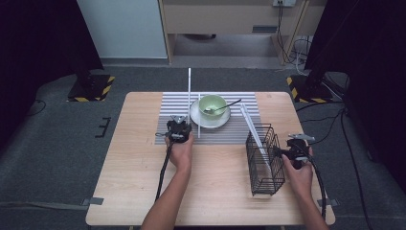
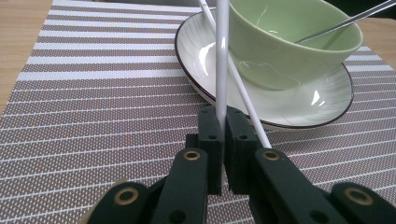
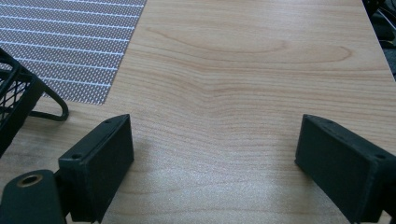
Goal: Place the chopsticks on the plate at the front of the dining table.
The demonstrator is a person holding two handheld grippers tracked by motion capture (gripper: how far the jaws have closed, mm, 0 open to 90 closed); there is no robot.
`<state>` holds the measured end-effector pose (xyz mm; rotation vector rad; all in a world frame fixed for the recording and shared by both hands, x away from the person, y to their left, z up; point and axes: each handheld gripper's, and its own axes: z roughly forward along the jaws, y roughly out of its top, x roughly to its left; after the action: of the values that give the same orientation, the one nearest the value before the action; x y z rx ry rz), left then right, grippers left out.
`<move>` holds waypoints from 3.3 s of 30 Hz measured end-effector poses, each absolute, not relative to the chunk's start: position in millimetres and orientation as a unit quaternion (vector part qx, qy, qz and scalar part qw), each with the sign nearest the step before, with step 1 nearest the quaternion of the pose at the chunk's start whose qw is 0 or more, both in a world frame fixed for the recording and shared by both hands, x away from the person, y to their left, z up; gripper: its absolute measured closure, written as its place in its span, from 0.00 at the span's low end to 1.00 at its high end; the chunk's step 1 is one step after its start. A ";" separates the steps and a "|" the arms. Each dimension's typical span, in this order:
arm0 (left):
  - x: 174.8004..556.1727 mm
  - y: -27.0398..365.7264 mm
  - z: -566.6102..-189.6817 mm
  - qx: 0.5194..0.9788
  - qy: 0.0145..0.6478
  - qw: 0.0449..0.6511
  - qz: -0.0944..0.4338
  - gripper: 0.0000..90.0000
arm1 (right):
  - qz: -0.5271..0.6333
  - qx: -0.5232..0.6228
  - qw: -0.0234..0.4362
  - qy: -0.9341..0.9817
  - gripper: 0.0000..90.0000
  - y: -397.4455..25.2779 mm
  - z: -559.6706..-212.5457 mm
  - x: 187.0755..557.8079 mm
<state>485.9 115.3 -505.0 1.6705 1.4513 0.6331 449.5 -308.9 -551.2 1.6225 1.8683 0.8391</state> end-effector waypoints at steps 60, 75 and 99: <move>486.0 111.5 -514.3 0.659 0.582 0.400 0.258 0.96 | 0.310 0.600 0.261 0.689 0.13 -308.7 -551.1 449.6; 487.0 112.6 -521.2 0.660 0.589 0.391 0.253 0.96 | 0.310 0.601 0.262 0.689 0.13 -308.6 -551.1 449.3; 487.2 113.5 -526.4 0.658 0.598 0.387 0.245 0.96 | 0.310 0.601 0.262 0.689 0.13 -308.5 -551.1 449.2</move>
<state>487.2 113.5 -526.4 1.6735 1.5222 0.6248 449.2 -308.5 -551.1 1.6270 1.8639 0.8382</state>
